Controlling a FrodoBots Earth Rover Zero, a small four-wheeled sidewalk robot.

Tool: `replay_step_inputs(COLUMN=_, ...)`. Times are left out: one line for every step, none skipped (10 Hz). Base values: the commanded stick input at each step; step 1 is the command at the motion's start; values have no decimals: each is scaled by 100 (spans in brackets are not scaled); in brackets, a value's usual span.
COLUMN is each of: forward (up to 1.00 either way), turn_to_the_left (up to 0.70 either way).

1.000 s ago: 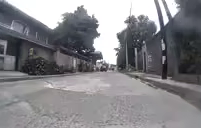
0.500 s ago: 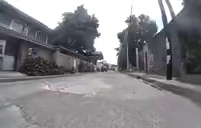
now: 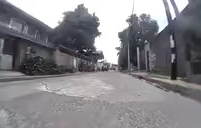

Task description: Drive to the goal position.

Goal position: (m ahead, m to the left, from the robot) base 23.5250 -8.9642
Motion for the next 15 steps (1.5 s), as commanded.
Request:
replay_step_inputs(forward=50, turn_to_the_left=0)
replay_step_inputs(forward=50, turn_to_the_left=0)
replay_step_inputs(forward=50, turn_to_the_left=-50)
replay_step_inputs(forward=50, turn_to_the_left=-50)
replay_step_inputs(forward=50, turn_to_the_left=-50)
replay_step_inputs(forward=50, turn_to_the_left=-50)
replay_step_inputs(forward=50, turn_to_the_left=-50)
replay_step_inputs(forward=50, turn_to_the_left=0)
replay_step_inputs(forward=50, turn_to_the_left=0)
replay_step_inputs(forward=50, turn_to_the_left=0)
replay_step_inputs(forward=50, turn_to_the_left=0)
replay_step_inputs(forward=50, turn_to_the_left=0)
replay_step_inputs(forward=50, turn_to_the_left=0)
replay_step_inputs(forward=50, turn_to_the_left=0)
replay_step_inputs(forward=50, turn_to_the_left=0)
